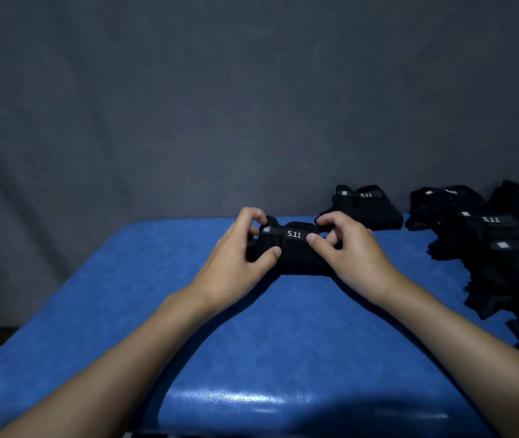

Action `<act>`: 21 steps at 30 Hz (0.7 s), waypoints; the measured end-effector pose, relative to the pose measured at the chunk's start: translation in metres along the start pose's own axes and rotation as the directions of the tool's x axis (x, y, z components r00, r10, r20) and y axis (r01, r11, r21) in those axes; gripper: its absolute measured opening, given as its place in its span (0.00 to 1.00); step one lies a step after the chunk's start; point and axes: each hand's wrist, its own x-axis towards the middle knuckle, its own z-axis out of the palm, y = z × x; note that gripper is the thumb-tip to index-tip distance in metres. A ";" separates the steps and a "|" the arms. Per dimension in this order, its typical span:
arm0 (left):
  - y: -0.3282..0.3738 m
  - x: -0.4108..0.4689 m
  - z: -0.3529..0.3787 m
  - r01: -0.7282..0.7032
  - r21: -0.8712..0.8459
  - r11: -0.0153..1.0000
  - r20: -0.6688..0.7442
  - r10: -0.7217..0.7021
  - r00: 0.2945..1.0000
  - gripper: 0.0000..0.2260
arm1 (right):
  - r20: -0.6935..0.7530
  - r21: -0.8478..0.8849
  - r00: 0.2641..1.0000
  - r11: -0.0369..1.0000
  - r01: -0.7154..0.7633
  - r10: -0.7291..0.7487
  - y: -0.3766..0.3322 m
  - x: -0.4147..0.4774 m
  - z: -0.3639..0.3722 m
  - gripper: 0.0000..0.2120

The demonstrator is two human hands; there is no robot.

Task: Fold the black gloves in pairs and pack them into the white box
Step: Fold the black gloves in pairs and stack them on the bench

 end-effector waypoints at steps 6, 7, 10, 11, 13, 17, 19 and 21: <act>0.000 -0.003 -0.006 0.030 0.050 0.998 0.056 -0.033 0.998 0.11 | 0.148 -0.146 0.986 0.985 0.092 -0.070 -0.003 -0.014 -0.016 0.26; 0.000 -0.003 -0.006 0.031 0.052 0.998 0.067 -0.035 0.997 0.12 | 0.195 -0.210 0.978 0.970 0.119 -0.078 -0.005 -0.018 -0.020 0.27; 0.001 -0.004 -0.005 0.022 0.062 0.998 0.124 -0.029 0.992 0.18 | 0.215 -0.342 0.972 0.925 0.163 -0.091 -0.012 -0.029 -0.032 0.27; 0.001 -0.004 -0.003 0.013 0.063 0.998 0.145 -0.022 0.989 0.20 | 0.197 -0.368 0.976 0.916 0.162 -0.093 -0.014 -0.032 -0.036 0.26; 0.003 -0.004 0.003 -0.007 0.062 0.998 0.173 -0.004 0.985 0.21 | 0.181 -0.436 0.982 0.890 0.135 -0.060 -0.017 -0.035 -0.045 0.25; 0.015 0.001 0.026 -0.059 0.094 0.994 0.171 0.043 0.984 0.19 | 0.131 -0.509 0.990 0.861 0.019 0.056 -0.015 -0.041 -0.062 0.25; 0.023 0.007 0.039 -0.093 0.134 0.987 0.160 0.071 0.985 0.18 | 0.062 -0.525 0.997 0.851 -0.015 0.056 -0.014 -0.045 -0.068 0.27; 0.030 0.014 0.049 -0.118 0.176 0.977 0.165 0.089 0.982 0.17 | 0.041 -0.545 0.998 0.839 -0.011 0.040 -0.012 -0.049 -0.074 0.27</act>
